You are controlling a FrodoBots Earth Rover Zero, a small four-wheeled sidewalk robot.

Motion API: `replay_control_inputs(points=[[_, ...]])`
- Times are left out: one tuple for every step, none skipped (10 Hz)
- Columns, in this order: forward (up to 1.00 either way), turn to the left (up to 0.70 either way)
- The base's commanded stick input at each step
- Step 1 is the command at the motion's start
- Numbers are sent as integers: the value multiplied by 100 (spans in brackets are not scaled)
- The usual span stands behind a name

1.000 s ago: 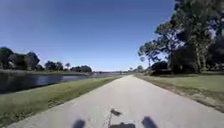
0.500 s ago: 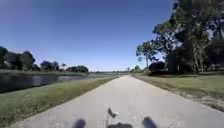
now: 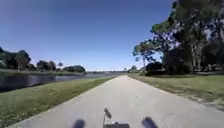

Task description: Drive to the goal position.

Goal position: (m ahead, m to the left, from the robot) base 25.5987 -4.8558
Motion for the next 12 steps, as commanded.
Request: replay_control_inputs(points=[[85, 0], [85, 0], [85, 14], [85, 34], [85, 34], [85, 28], [85, 13], [85, 0], [85, 0], [85, 0], [85, 0], [85, 0]])
